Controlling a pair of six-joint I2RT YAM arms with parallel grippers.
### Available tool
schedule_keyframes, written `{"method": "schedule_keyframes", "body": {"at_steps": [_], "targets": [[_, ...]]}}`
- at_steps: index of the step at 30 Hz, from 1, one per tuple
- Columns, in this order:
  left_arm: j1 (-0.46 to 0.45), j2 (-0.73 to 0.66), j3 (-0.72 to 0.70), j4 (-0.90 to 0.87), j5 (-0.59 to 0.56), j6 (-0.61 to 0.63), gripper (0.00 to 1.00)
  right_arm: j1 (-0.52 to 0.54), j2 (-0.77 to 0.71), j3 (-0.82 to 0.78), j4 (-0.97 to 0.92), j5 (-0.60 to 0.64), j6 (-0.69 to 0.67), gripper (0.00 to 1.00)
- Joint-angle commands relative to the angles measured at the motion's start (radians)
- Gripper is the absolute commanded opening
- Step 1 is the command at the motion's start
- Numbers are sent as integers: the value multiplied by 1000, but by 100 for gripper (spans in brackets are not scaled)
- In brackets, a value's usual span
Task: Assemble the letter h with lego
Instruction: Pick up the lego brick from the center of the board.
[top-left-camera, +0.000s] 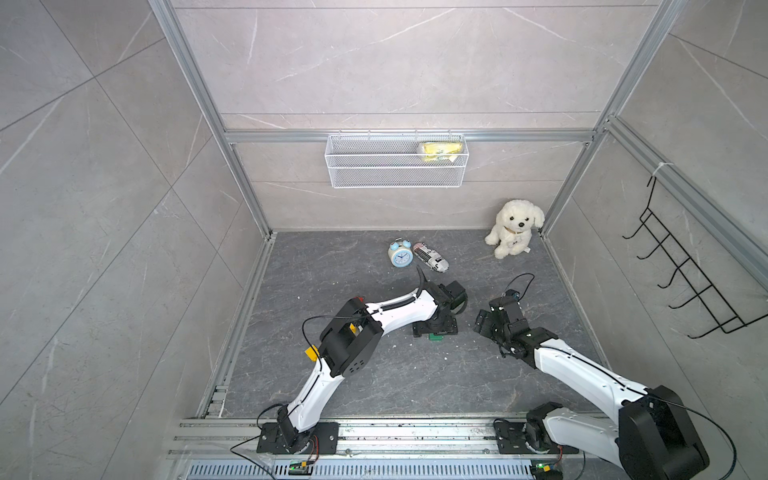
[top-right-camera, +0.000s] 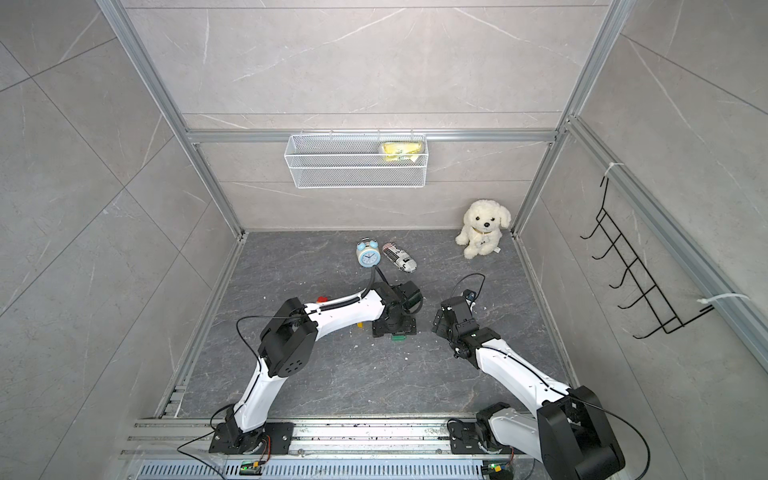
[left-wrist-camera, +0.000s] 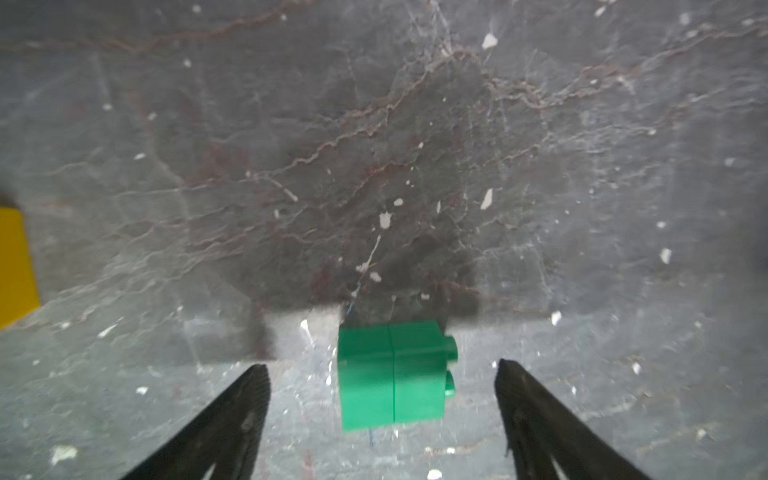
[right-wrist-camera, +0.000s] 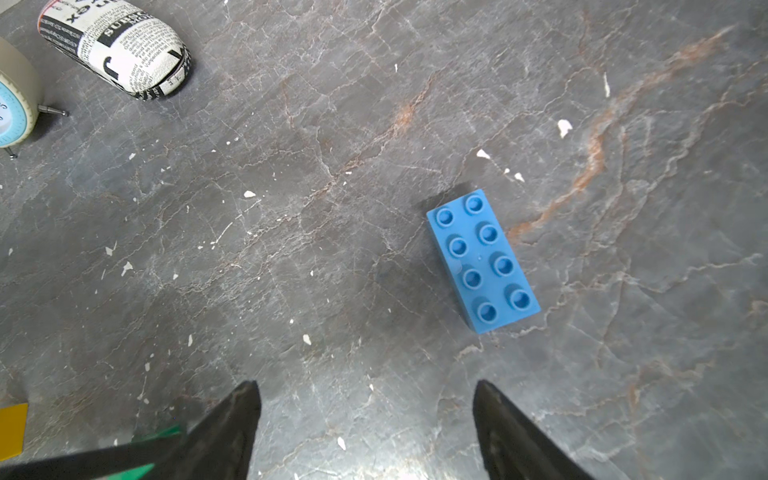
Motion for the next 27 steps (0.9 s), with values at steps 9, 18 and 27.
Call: {"method": "schedule_keyframes", "body": {"at_steps": [9, 18, 27], "targets": [[2, 38, 31, -46, 40, -47, 68, -8, -19, -22, 42, -29, -3, 82], [8, 24, 0, 51, 128, -67, 45, -10, -20, -49, 127, -146, -55, 79], [74, -97, -144, 226, 208, -95, 40, -10, -4, -84, 262, -307, -91, 71]]}}
